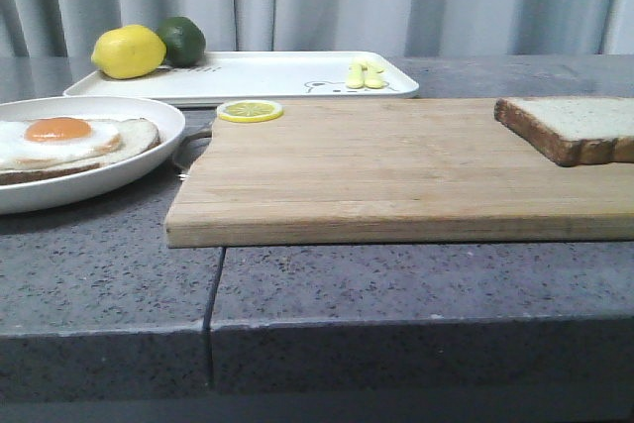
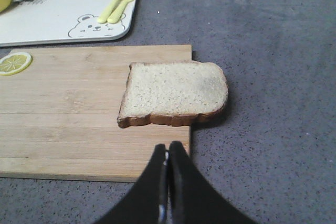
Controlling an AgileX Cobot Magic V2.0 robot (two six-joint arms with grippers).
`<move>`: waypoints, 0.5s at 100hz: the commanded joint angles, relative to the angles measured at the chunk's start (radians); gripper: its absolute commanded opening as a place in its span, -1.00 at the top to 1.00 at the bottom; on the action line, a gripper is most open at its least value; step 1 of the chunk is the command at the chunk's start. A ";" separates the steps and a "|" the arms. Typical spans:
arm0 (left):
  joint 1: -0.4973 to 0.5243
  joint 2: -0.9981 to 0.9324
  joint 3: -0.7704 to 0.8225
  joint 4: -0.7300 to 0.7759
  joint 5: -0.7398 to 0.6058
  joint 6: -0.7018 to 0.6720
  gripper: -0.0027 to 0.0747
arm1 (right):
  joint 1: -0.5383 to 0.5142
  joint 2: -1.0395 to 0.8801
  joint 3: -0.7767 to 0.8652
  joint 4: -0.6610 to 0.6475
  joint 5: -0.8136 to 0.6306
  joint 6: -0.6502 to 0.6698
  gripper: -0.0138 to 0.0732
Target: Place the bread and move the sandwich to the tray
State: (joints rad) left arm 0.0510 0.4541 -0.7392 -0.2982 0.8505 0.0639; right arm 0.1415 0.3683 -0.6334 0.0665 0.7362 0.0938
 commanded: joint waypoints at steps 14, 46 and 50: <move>-0.004 0.078 -0.108 -0.031 0.009 -0.005 0.98 | -0.006 0.112 -0.100 0.003 -0.059 0.000 0.84; -0.004 0.081 -0.108 -0.031 0.018 -0.005 0.98 | -0.006 0.119 -0.100 0.003 -0.066 0.000 0.84; -0.004 0.081 -0.108 -0.031 0.018 -0.005 0.96 | -0.006 0.119 -0.100 0.003 -0.063 0.000 0.83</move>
State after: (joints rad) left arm 0.0510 0.5224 -0.8123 -0.3045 0.9255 0.0639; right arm 0.1415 0.4746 -0.6966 0.0665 0.7446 0.0938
